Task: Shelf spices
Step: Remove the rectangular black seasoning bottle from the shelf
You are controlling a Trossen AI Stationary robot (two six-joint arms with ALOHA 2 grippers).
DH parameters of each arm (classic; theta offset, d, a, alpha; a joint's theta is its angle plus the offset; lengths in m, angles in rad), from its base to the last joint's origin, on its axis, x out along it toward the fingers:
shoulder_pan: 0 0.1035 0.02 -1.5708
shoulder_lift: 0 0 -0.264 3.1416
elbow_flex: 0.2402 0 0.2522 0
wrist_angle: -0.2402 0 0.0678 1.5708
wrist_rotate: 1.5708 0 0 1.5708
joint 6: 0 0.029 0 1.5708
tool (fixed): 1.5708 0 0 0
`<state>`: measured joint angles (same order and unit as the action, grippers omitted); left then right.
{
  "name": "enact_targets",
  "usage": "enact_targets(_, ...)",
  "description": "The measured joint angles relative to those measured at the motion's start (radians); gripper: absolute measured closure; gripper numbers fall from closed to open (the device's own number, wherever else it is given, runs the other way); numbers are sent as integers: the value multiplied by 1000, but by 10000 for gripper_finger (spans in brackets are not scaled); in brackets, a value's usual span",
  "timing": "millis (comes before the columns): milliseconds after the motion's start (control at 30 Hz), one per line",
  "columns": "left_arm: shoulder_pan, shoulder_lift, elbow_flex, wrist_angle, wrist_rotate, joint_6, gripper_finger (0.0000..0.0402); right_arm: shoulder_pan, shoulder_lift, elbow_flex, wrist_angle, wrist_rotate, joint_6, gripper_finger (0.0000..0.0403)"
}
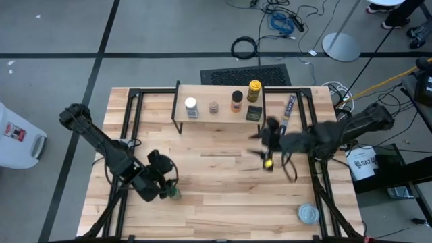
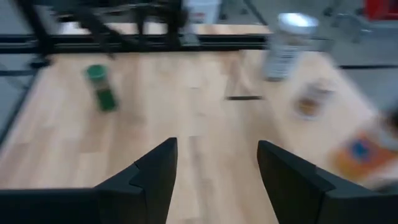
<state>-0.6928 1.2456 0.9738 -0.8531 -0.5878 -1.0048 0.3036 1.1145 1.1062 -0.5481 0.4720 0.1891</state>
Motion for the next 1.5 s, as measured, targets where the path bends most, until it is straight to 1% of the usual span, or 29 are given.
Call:
enact_targets(100,47,-28,24,-19,-49,57,111,-82,-59,1,-82,-21,-57,192)
enact_targets(167,84,-45,46,-16,-81,113,111,-143,-90,1,-126,-80,-101,189)
enact_targets(267,139,-57,76,7,-127,211,111,-232,-117,1,-174,-158,-151,167)
enact_targets(367,183,-64,77,113,-147,387,111,-307,-126,1,-184,-214,-189,130)
enact_targets(467,225,-61,77,240,-147,617,111,-371,-119,1,-188,-222,-237,91)
enact_targets(533,248,-55,77,334,-150,710,111,-410,-109,1,-189,-257,-260,70)
enact_targets(600,271,-54,77,424,-149,763,111,-455,-97,1,-188,-294,-276,58)
enact_targets(667,289,-56,77,488,-149,781,111,-496,-84,1,-190,-323,-283,54)
enact_targets(767,305,-55,78,527,-149,799,111,-550,-65,0,-199,-358,-304,53)
enact_targets(900,309,-55,78,523,-149,849,111,-600,-49,0,-196,-383,-338,53)
enact_targets(1000,308,-55,78,531,-149,893,111,-638,-33,0,-182,-428,-351,53)
enact_targets(1067,313,-55,78,531,-149,908,111,-658,-19,0,-179,-431,-357,53)
enact_targets(1233,313,-55,78,531,-149,912,111,-692,32,0,-179,-476,-374,53)
enact_targets(1500,313,-55,77,531,-148,943,111,-717,105,-1,-158,-477,-417,53)
